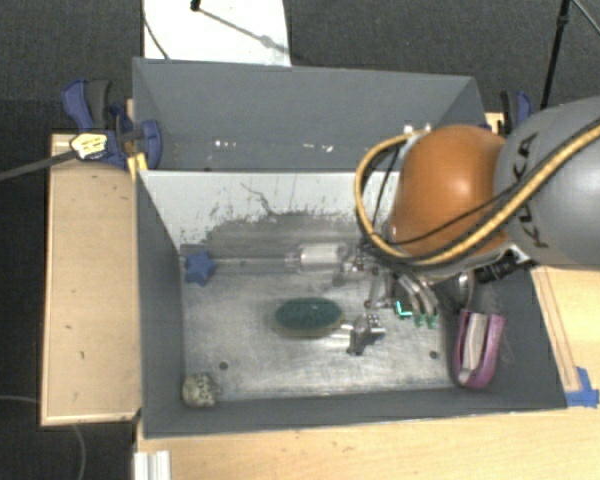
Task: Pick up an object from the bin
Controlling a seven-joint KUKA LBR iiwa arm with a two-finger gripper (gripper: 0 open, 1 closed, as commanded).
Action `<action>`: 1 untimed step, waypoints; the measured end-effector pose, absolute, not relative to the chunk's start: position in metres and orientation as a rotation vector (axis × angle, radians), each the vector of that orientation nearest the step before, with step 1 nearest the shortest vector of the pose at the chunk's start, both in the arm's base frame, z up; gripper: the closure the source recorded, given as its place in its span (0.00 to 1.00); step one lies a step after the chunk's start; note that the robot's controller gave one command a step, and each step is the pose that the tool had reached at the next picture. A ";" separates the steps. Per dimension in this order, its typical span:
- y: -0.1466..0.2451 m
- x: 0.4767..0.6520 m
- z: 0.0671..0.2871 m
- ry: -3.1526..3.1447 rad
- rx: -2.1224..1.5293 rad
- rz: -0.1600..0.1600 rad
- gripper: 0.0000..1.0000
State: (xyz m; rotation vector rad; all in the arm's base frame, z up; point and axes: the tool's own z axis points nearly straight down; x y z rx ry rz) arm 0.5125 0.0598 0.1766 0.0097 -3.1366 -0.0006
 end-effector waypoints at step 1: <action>0.073 0.533 0.071 -3.136 -0.291 -0.004 0.00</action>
Offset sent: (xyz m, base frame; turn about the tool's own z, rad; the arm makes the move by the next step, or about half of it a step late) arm 0.0182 0.0129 -0.1066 0.1893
